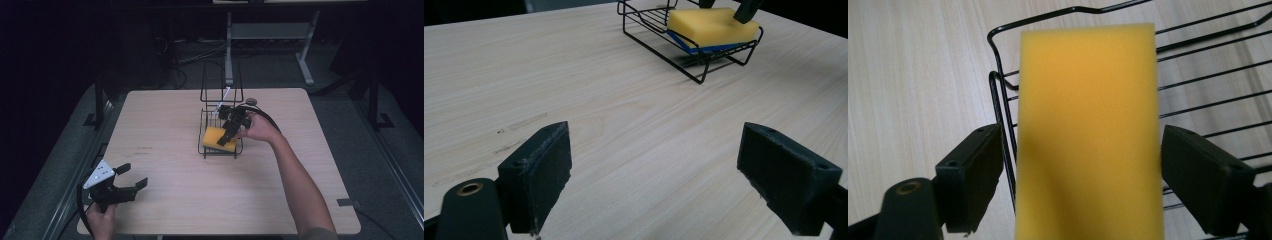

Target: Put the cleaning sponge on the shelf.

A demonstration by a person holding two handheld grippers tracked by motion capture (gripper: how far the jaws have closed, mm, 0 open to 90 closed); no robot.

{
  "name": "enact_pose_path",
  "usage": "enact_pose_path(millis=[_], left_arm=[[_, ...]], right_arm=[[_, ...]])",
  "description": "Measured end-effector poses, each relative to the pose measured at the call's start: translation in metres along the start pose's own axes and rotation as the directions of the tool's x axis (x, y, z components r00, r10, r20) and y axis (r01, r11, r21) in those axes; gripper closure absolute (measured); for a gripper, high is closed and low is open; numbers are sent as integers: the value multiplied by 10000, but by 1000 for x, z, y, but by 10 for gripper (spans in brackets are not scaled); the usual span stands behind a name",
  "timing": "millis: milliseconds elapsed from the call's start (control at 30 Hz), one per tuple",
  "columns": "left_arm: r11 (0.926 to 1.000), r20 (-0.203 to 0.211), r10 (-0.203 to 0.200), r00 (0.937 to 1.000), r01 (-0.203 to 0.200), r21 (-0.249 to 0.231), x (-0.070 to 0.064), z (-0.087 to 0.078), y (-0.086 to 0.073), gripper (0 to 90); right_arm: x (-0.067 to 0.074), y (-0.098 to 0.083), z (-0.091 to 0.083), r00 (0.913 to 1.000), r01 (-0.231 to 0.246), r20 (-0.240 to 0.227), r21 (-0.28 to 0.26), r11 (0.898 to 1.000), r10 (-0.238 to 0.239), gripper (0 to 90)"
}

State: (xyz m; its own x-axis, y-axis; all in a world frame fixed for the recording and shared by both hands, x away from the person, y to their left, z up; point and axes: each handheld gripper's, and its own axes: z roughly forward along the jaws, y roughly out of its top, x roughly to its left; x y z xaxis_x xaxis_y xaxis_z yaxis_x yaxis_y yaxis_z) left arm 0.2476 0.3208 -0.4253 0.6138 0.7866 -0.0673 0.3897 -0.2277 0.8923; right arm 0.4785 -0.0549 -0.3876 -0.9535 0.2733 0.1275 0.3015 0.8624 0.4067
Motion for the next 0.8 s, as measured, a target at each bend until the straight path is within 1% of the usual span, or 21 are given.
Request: enact_pose_path(millis=[100,167,233,300,400,533,733,800], left_arm=[[10000,8,-11,10000,11,4,-1,1,0,134],[10000,28,68,10000,-68,27,-2,1,0,134],[10000,31,36,10000,-36,36,-2,2,0,134],[10000,34,34,10000,-34,41,-2,2,0,134],[10000,23,33,10000,-33,42,-2,2,1,134],[10000,13,43,10000,-43,40,-2,2,1,134],[10000,16,72,10000,-72,33,-2,2,1,134],[10000,17,67,10000,-67,15,-1,1,1,135]], right_arm=[[1,-3,-1,10000,-47,53,-120,9999,47,180],[1,-7,-2,9998,-208,76,-155,9997,209,179],[0,-10,-3,9998,-167,84,-296,9994,170,179],[0,-12,-4,9998,-181,43,-284,9994,182,177],[2,-13,-5,9996,-257,110,-235,9994,259,176],[4,-14,-8,9995,-280,157,-324,9991,285,172],[4,-13,-9,9996,-248,119,-404,9989,253,170],[4,-13,-9,9995,-317,69,-403,9987,320,165]])
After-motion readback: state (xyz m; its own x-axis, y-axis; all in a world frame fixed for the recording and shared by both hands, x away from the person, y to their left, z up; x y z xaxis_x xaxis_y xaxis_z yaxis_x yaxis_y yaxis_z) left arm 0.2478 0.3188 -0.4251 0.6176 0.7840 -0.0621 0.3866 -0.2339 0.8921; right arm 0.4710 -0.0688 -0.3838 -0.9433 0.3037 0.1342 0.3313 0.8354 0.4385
